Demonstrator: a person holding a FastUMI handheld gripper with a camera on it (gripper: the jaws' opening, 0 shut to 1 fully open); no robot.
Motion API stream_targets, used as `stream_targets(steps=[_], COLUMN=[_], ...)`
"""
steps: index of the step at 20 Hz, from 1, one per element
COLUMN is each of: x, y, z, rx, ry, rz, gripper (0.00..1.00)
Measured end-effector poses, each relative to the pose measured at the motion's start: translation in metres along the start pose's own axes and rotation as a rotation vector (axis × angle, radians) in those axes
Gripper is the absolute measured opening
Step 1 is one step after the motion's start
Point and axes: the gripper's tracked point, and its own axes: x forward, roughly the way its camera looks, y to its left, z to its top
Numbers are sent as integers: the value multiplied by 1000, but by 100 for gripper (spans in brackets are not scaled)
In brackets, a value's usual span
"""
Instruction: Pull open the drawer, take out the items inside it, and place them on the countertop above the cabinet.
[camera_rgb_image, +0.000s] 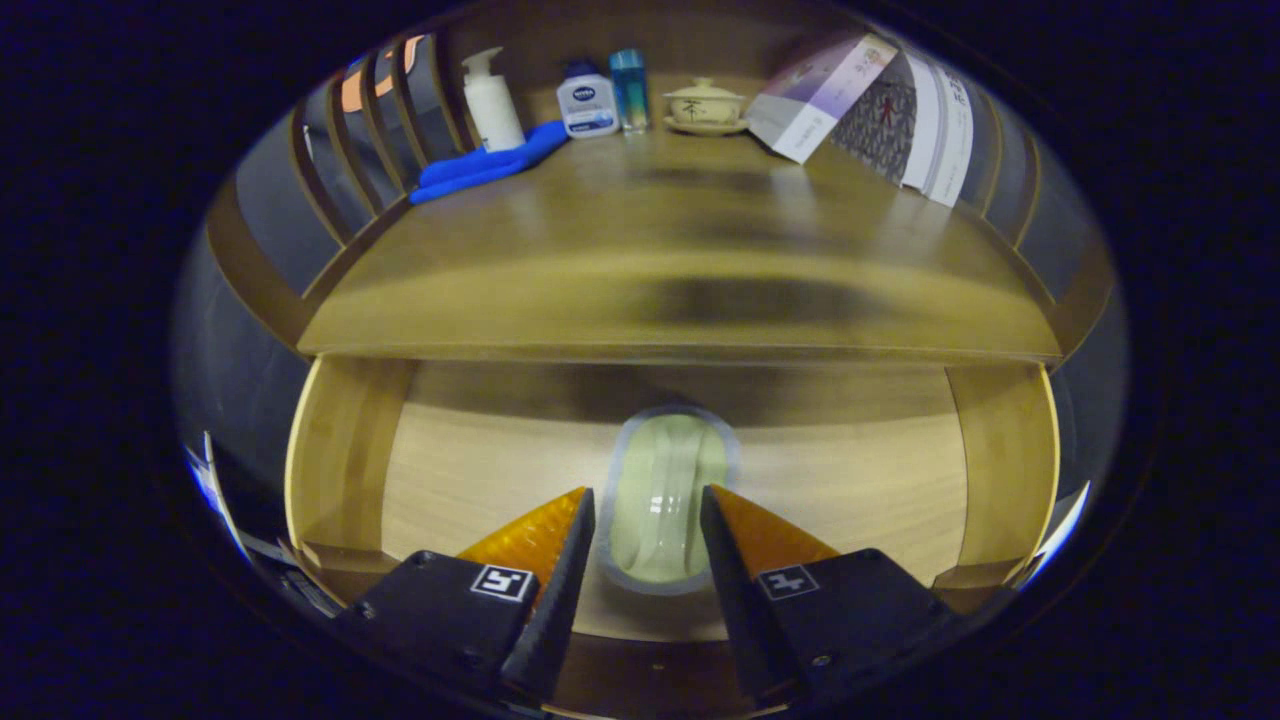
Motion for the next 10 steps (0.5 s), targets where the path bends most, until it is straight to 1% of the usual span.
stream_targets(steps=[1,3,5,8,10], x=[2,8,6,-2,-12], y=[-3,-3,-6,-5,-7], z=[-3,-5,-2,-7,-5], rx=[7,29,23,19,11], ry=[6,21,17,29,10], rz=[-9,1,1,11,10], gripper=[64,45,26,24,23])
